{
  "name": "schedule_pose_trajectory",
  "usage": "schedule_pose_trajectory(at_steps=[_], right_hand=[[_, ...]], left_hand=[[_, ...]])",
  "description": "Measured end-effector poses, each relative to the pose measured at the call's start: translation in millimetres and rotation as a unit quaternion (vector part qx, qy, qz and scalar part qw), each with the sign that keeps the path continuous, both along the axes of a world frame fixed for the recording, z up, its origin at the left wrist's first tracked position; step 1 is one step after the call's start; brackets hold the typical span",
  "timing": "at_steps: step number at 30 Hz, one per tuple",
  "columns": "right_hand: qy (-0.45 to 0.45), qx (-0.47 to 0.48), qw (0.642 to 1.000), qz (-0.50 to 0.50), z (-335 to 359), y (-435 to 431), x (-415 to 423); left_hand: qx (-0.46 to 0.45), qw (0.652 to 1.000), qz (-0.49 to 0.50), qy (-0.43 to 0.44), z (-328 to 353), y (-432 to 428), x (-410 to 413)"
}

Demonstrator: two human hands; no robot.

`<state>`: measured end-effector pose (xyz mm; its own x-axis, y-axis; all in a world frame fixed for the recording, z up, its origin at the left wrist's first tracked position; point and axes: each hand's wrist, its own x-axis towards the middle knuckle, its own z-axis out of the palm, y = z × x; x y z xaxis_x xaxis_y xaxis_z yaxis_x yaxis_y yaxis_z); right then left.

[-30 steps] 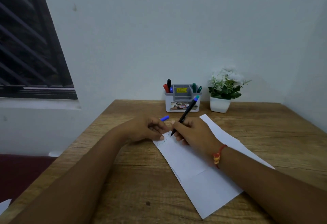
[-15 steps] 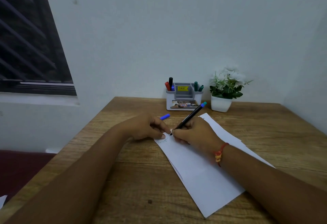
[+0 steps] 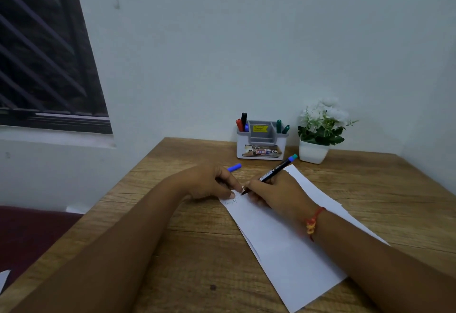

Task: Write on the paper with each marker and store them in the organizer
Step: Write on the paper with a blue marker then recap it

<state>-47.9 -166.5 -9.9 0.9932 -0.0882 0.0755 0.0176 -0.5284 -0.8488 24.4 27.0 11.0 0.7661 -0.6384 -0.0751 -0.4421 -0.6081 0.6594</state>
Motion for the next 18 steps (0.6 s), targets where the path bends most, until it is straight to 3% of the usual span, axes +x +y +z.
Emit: schedule_pose_trajectory(at_steps=[18], right_hand=[[0.011, -0.040, 0.999, -0.009, -1.2, 0.2, 4.6]], left_hand=[[-0.004, 1.000, 0.004, 0.008, 3.0, -0.7, -5.1]])
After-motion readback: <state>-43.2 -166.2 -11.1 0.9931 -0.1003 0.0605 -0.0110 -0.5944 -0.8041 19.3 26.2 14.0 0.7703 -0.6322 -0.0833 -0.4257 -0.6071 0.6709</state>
